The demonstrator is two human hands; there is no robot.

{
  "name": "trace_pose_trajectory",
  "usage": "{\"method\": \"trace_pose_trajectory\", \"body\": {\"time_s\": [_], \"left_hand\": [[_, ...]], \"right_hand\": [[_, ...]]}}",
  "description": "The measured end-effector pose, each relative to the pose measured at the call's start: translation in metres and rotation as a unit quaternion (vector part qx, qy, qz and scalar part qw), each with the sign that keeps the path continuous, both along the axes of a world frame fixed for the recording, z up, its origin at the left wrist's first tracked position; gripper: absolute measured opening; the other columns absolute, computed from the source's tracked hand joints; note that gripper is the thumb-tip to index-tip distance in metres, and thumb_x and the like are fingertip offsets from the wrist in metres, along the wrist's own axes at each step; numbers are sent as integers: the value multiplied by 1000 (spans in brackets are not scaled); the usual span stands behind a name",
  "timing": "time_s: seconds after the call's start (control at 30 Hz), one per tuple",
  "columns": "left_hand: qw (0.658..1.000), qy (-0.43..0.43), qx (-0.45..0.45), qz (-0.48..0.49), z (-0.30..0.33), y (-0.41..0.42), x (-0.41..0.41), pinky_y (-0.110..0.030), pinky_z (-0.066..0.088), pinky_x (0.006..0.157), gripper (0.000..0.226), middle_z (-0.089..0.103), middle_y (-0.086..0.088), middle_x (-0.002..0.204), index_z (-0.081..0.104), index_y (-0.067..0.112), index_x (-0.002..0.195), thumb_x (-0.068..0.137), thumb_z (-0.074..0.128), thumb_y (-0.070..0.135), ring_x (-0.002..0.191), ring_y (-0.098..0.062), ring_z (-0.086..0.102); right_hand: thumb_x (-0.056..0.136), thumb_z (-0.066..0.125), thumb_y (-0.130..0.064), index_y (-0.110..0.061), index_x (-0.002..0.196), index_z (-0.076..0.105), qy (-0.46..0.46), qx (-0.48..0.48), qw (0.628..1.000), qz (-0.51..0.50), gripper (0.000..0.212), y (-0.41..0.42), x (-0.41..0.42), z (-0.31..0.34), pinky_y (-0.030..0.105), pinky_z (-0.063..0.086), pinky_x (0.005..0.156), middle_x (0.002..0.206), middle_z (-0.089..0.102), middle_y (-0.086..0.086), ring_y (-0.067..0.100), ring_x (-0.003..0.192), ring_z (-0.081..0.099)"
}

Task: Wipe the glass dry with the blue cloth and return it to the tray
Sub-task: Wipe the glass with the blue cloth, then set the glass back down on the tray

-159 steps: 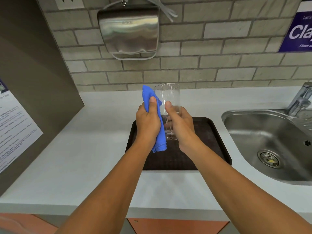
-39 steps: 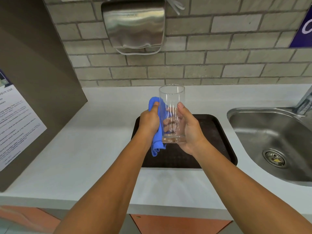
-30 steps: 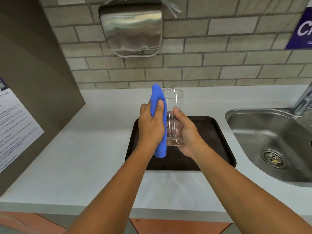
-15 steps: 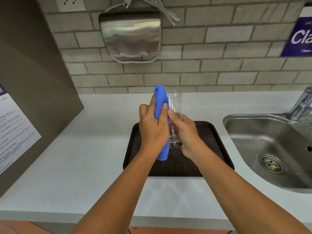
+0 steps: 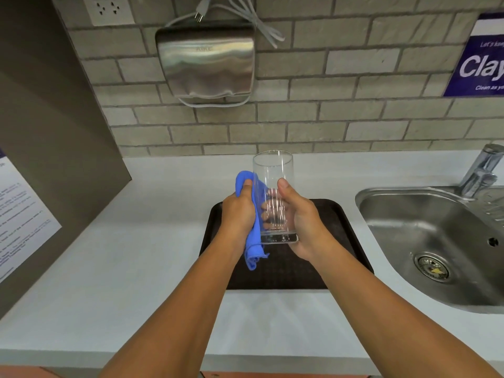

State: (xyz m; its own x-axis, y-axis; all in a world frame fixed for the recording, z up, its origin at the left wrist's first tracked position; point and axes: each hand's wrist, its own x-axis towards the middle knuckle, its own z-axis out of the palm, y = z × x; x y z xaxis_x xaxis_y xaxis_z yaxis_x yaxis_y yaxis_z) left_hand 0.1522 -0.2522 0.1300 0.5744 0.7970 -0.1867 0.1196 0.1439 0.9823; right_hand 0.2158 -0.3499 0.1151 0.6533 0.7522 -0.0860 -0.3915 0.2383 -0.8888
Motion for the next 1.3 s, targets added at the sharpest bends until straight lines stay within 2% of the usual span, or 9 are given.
{"method": "trace_pose_trajectory", "body": {"time_s": [0.17,0.3,0.53,0.63,0.77,0.87,1.03,1.2,1.3], "left_hand": [[999,-32,-10,17,-6,-2,-4,-15,43,34,40,66,-3,67,63,15,84,97,47,49,41,-8,62],[996,-75,-37,19,-11,0,-8,-21,50,42,31,70,-3,72,65,20,86,96,51,46,52,-13,67],[996,-82,-14,42,-19,12,-15,-23,52,48,21,71,1,78,64,31,82,94,55,45,63,-13,68],[995,-82,-22,45,-22,18,-16,-25,53,52,21,70,2,78,65,28,83,95,55,43,68,-15,68],[995,-84,-44,41,-25,25,-19,-20,52,45,23,71,-1,83,67,22,89,95,56,40,70,-15,68],[994,-84,-59,40,-27,30,-24,-20,52,46,25,72,-2,85,68,17,95,95,57,39,72,-16,69],[993,-79,-72,49,-33,37,-32,-22,54,50,28,73,-5,90,69,12,103,95,58,38,75,-18,70],[993,-72,-77,58,-38,45,-39,-21,54,47,27,73,-5,88,69,14,98,95,58,39,74,-18,71],[993,-70,-76,63,-41,49,-45,-24,55,52,27,74,-6,91,69,13,98,95,58,39,76,-19,71]], "right_hand": [[65,79,-51,-5,106,69,0,-5,1000,0,62,2,1,-7,39,58,70,84,69,12,26,70,68],[72,78,-48,-6,102,70,2,-14,1000,1,52,3,3,-12,39,58,69,82,70,11,24,67,67],[66,78,-50,-9,100,71,-2,-39,999,-32,53,3,12,-23,41,57,72,86,70,11,24,69,67],[59,81,-52,-12,100,71,-14,-63,996,-62,57,4,19,-30,44,52,84,91,69,10,27,80,64],[65,82,-44,-21,91,72,-44,-71,991,-101,36,2,31,-40,35,50,80,84,71,-2,18,81,61],[77,82,-29,-16,96,71,-65,-76,988,-118,26,1,43,-47,35,50,79,86,69,0,17,80,61],[71,88,-21,-17,105,62,-128,-144,969,-153,44,7,63,-58,20,50,58,90,69,-2,5,70,67],[62,93,-26,-18,111,55,-190,-233,938,-171,63,15,84,-75,42,59,76,104,67,5,22,96,68],[58,94,-28,-21,109,51,-217,-262,924,-175,66,18,91,-83,39,57,65,104,64,1,22,96,66]]}}
